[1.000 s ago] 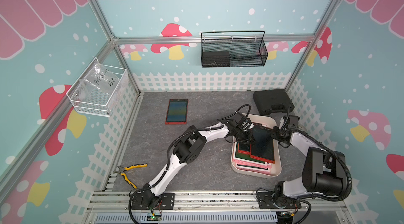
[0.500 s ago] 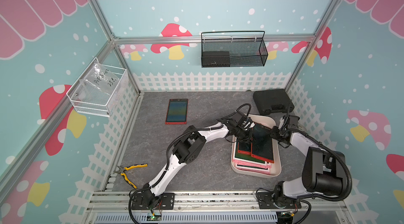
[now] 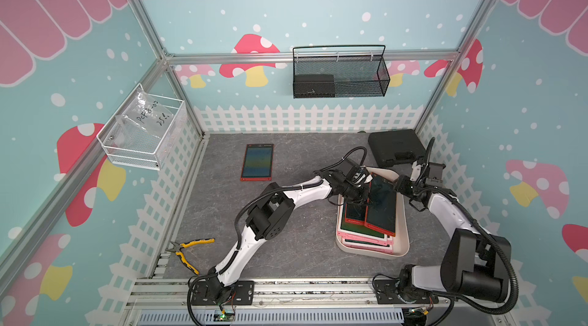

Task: Take out the writing tablet from the storage box
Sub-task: Pick up the writing tablet from the storage box.

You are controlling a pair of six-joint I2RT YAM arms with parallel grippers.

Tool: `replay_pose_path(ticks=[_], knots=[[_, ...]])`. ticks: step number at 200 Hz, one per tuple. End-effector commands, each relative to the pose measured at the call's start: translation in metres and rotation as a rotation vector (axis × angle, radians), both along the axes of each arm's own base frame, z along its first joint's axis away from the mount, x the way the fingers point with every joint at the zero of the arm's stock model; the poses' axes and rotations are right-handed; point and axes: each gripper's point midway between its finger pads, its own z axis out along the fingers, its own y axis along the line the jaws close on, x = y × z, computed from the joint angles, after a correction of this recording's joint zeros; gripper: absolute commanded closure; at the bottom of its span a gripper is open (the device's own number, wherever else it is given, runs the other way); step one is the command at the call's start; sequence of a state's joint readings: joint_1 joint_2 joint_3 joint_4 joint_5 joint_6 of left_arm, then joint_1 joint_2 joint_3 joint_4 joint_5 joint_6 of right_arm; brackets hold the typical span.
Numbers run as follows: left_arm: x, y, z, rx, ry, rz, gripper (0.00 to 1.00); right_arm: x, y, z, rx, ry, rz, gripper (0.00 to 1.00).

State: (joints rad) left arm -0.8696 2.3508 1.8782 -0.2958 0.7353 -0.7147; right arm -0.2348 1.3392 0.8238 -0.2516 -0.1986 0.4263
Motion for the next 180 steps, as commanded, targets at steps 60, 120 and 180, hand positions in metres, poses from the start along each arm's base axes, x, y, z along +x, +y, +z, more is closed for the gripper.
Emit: replay_pose_path(ticks=[60, 120, 180], knots=[[0.02, 0.055, 0.065, -0.002, -0.127, 0.057, 1.0, -0.002, 0.014, 0.096, -0.022, -0.253, 0.083, 0.36], [0.023, 0.118, 0.139, -0.064, -0.204, 0.111, 1.0, -0.001, 0.064, 0.128, 0.191, -0.399, 0.297, 0.38], [0.038, 0.199, 0.151, -0.123, -0.176, 0.267, 1.0, -0.017, 0.135, 0.117, 0.424, -0.449, 0.559, 0.45]])
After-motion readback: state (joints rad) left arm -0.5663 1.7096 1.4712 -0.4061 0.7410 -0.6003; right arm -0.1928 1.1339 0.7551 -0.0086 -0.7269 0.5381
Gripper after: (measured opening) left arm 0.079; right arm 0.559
